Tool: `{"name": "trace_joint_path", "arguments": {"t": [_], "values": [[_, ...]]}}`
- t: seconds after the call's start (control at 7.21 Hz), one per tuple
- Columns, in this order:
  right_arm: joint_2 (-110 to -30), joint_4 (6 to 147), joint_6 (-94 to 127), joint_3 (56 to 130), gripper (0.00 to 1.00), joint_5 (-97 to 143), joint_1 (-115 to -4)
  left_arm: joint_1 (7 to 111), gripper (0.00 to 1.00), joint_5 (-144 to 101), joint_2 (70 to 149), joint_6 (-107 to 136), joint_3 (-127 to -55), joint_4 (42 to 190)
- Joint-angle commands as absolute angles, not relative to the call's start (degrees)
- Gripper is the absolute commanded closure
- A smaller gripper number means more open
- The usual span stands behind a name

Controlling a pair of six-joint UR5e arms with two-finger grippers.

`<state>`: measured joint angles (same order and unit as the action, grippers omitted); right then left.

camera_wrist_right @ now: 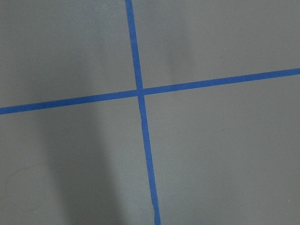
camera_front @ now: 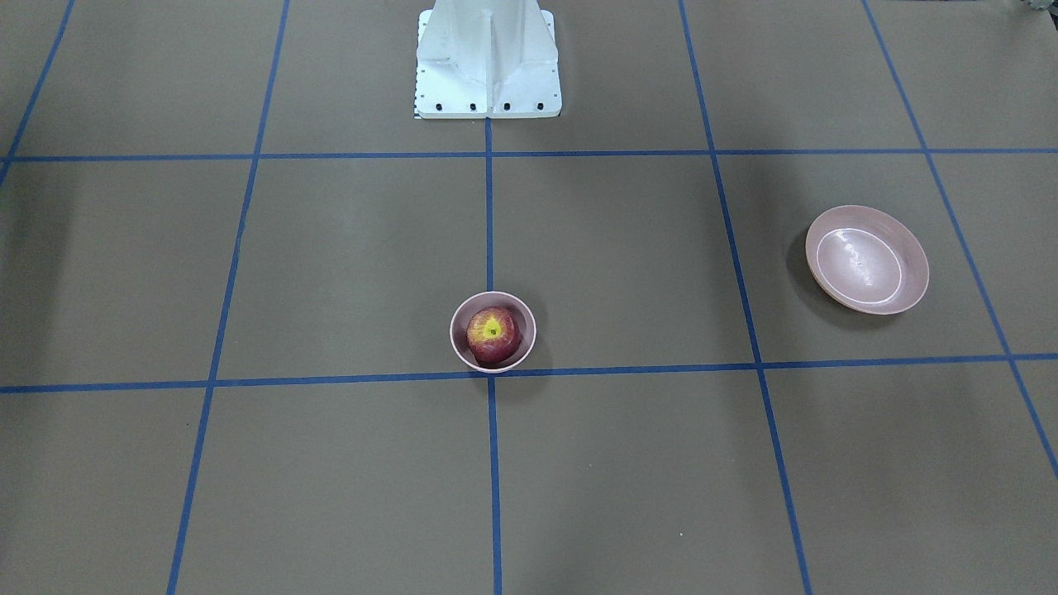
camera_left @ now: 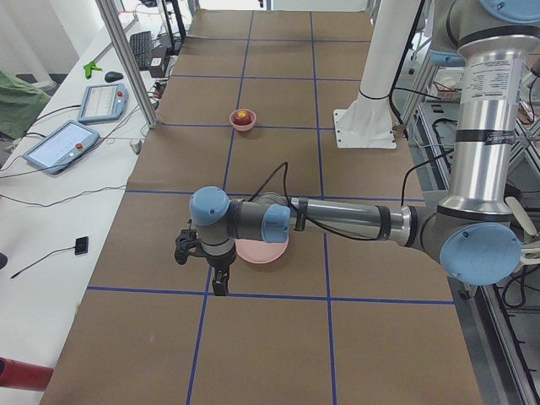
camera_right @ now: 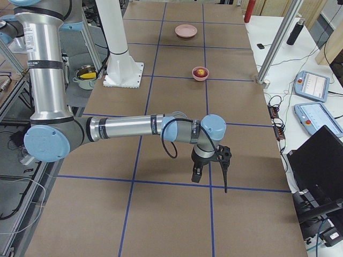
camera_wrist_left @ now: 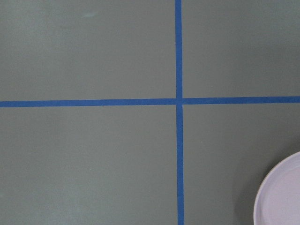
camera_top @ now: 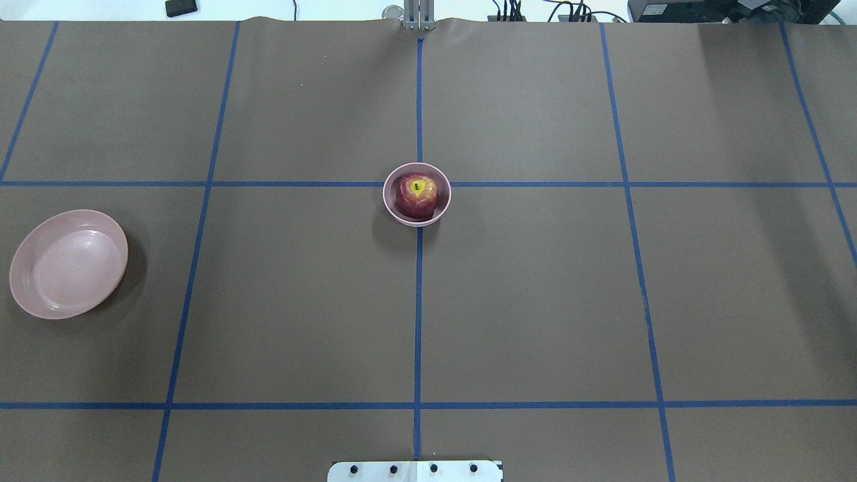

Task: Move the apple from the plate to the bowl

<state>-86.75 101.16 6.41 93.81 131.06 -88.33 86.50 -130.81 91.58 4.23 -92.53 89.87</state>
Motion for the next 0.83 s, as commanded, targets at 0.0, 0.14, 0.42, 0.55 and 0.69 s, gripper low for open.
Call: {"name": "trace_joint_path", "arguments": {"t": [0.0,0.14,0.42,0.55,0.69], "values": [[-86.7,101.2,6.4,94.1,0.00,131.0,-88.3,86.5,0.01,-130.8,91.5,4.2,-92.5,89.9],[-86.7,101.2,6.4,94.1,0.00,131.0,-88.3,86.5,0.01,-130.8,91.5,4.2,-92.4,89.9],[-86.7,101.2,6.4,94.1,0.00,131.0,-88.3,86.5,0.01,-130.8,91.6,4.2,-92.0,90.1],[-86.7,101.2,6.4,94.1,0.00,131.0,-88.3,86.5,0.01,-130.8,91.6,4.2,-92.0,90.1],[-86.7,101.2,6.4,94.1,0.00,131.0,-88.3,86.5,0.01,-130.8,91.6,4.2,-92.0,90.1]]}}
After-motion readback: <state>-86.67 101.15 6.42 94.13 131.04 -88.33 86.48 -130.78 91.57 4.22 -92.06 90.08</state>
